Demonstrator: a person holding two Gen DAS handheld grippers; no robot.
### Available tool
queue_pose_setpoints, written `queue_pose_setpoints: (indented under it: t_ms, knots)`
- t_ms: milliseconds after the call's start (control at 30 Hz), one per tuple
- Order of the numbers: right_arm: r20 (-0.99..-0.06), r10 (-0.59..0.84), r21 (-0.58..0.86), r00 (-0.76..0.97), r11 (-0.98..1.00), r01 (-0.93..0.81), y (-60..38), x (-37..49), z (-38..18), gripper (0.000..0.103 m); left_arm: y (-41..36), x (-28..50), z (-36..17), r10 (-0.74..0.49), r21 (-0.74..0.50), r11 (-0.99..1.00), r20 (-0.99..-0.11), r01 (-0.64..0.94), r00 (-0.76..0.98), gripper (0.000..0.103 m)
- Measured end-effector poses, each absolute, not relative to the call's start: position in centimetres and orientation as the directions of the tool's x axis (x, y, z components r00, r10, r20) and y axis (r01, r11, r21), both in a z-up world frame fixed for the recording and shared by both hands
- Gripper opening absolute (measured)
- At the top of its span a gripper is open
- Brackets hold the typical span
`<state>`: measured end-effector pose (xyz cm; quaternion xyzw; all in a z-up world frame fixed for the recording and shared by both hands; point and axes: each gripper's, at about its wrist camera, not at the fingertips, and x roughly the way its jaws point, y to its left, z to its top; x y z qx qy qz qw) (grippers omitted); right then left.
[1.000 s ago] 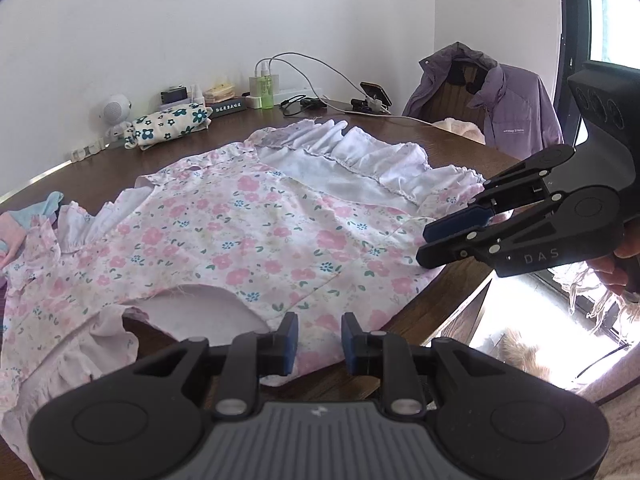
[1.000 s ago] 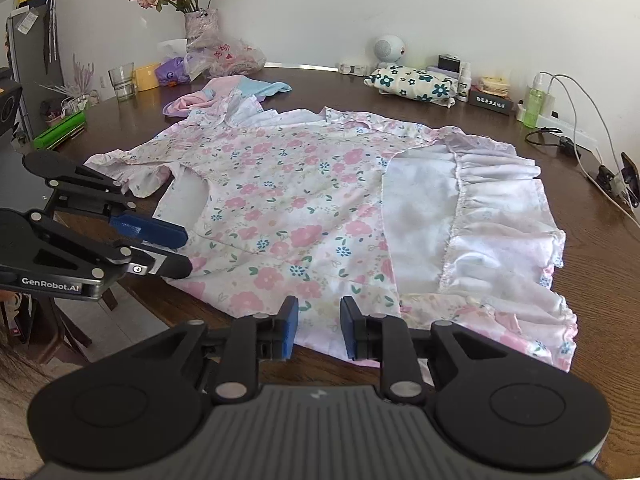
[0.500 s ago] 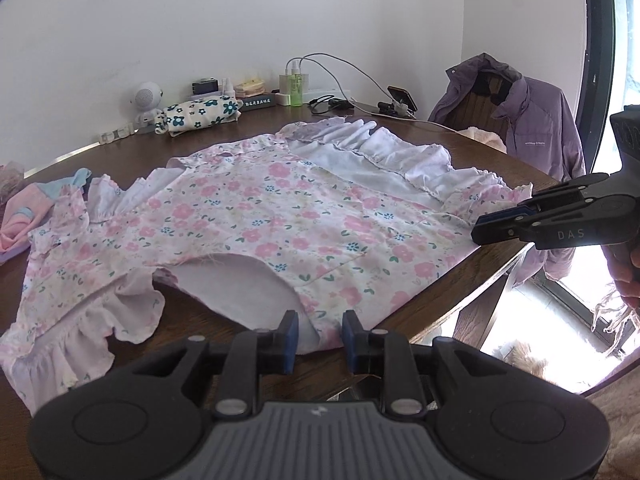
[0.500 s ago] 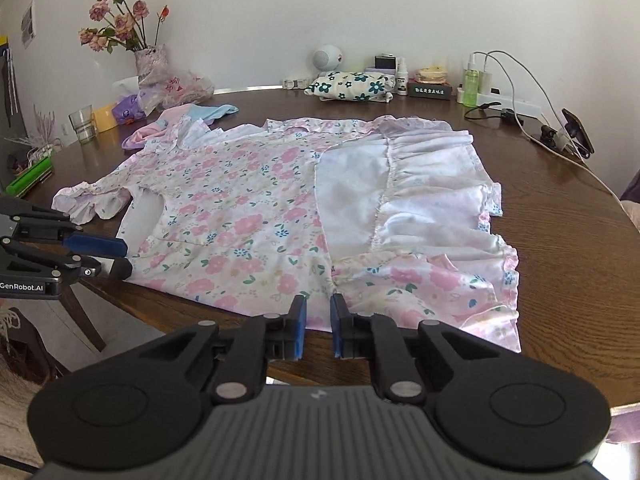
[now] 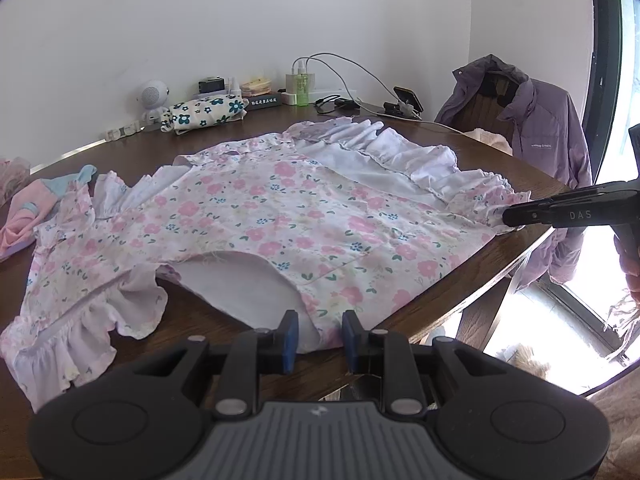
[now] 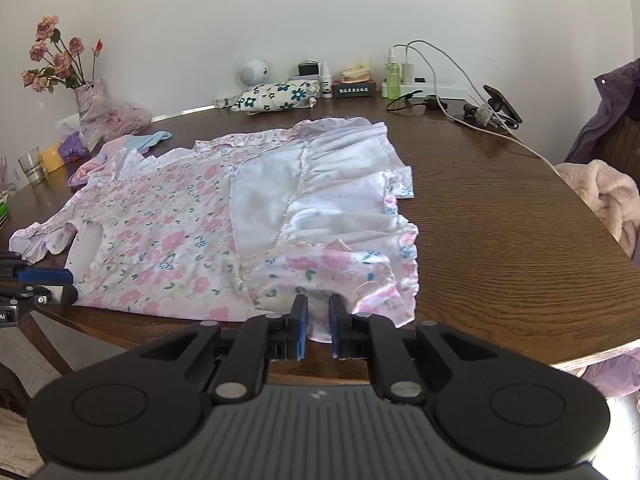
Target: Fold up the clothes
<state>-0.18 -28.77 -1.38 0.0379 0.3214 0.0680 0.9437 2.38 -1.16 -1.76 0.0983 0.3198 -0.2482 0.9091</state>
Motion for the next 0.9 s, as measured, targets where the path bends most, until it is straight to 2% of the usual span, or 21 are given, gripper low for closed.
queue_pose_setpoints:
  t_ms: [167, 267, 300, 367, 400, 433, 467, 533, 633, 733, 833, 867, 900]
  knots:
    - [-0.602, 0.138, 0.1, 0.786, 0.99, -0.097, -28.6, -0.3, -1.4, 0.01, -1.3, 2.4, -1.7, -0.382, 0.024, 0.859, -0.633, 0.511, 0.673, 0.022]
    - [-0.578, 0.184, 0.163, 0.795, 0.981, -0.108, -29.0, -0.6, -0.6, 0.011, -1.1, 2.4, -1.2, -0.371, 0.036, 0.864, -0.629, 0.502, 0.683, 0.023]
    - [-0.552, 0.204, 0.188, 0.809, 0.975, -0.117, -29.2, -0.9, -0.1, 0.014, -1.1, 2.3, -0.9, -0.365, 0.045, 0.867, -0.62, 0.496, 0.695, 0.027]
    - [-0.501, 0.214, 0.21, 0.839, 0.97, -0.121, -29.7, -1.4, 1.0, 0.038, -0.8, 2.1, -0.2, -0.365, 0.054, 0.87, -0.596, 0.49, 0.715, 0.043]
    - [-0.476, 0.213, 0.216, 0.853, 0.969, -0.121, -29.9, -1.7, 1.5, 0.068, -0.7, 1.9, 0.2, -0.371, 0.058, 0.868, -0.586, 0.493, 0.721, 0.056]
    - [-0.46, 0.204, 0.208, 0.864, 0.971, -0.119, -30.0, -1.9, 1.9, 0.083, -0.6, 1.7, 0.7, -0.38, 0.062, 0.862, -0.577, 0.502, 0.723, 0.063]
    - [-0.457, 0.191, 0.178, 0.869, 0.977, -0.121, -30.0, -2.0, 2.2, 0.084, -0.6, 1.5, 1.1, -0.387, 0.069, 0.856, -0.572, 0.512, 0.724, 0.066]
    - [-0.459, 0.176, 0.097, 0.871, 0.984, -0.148, -29.7, -2.2, 2.6, 0.086, -1.1, 1.1, 1.4, -0.389, 0.122, 0.827, -0.579, 0.548, 0.716, 0.083]
    - [-0.459, 0.148, -0.094, 0.876, 0.973, -0.213, -28.8, -2.6, 3.0, 0.097, -2.0, 0.6, 1.7, -0.383, 0.22, 0.767, -0.597, 0.603, 0.705, 0.084]
    - [-0.5, 0.144, -0.281, 0.854, 0.906, -0.317, -27.4, -2.8, 2.9, 0.097, -3.1, 0.5, 1.5, -0.346, 0.327, 0.701, -0.621, 0.634, 0.703, 0.084]
    - [-0.549, 0.133, -0.448, 0.825, 0.787, -0.425, -26.0, -2.9, 2.7, 0.097, -4.0, 0.8, 1.1, -0.32, 0.384, 0.648, -0.646, 0.658, 0.693, 0.083]
    - [-0.565, 0.126, -0.497, 0.816, 0.737, -0.458, -25.5, -2.9, 2.6, 0.096, -4.3, 1.0, 1.1, -0.316, 0.395, 0.631, -0.655, 0.668, 0.686, 0.082]
    - [-0.579, 0.118, -0.542, 0.806, 0.683, -0.489, -25.0, -2.9, 2.5, 0.093, -4.5, 1.1, 1.0, -0.312, 0.405, 0.614, -0.663, 0.677, 0.68, 0.076]
